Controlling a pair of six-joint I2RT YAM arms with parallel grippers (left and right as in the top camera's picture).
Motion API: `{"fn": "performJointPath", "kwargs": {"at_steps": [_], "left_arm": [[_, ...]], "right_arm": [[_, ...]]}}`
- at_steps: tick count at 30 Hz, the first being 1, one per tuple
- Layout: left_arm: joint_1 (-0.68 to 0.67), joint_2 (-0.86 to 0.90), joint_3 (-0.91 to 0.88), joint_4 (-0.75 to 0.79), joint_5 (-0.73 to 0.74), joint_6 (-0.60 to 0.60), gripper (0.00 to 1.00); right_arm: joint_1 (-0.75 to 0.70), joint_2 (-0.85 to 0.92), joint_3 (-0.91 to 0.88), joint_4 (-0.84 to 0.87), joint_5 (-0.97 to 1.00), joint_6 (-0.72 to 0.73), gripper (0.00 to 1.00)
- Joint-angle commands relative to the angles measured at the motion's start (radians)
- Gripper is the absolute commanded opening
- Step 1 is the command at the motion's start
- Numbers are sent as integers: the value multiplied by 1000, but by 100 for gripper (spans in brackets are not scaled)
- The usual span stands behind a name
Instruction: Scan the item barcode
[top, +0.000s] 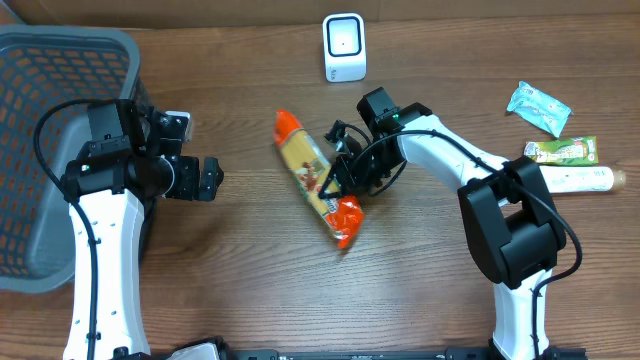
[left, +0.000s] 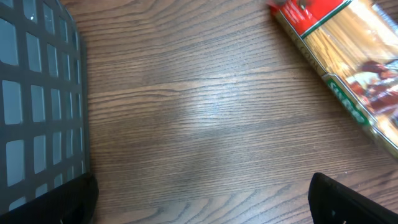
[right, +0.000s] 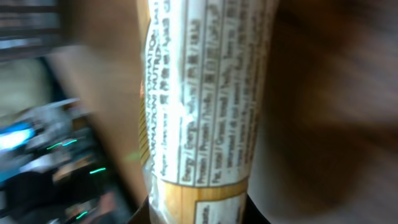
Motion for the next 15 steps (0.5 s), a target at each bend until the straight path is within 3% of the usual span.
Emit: {"fn": "performJointPath", "kwargs": {"at_steps": [1, 4, 9, 11, 15], "left_arm": [[-2, 4, 17, 1, 8, 19, 100], [-2, 5, 17, 1, 8, 19, 100], [-2, 4, 17, 1, 8, 19, 100], [-2, 4, 17, 1, 8, 19, 100], [-2, 5, 17, 1, 8, 19, 100]], "right_arm": [[-6, -81, 10, -16, 352, 81, 4], [10, -137, 10, -43, 620, 156, 4], [123, -186, 10, -177, 1229, 325, 4], [169, -182, -1, -217, 1321, 354, 4], [267, -167, -63, -199, 1309, 354, 4]]}}
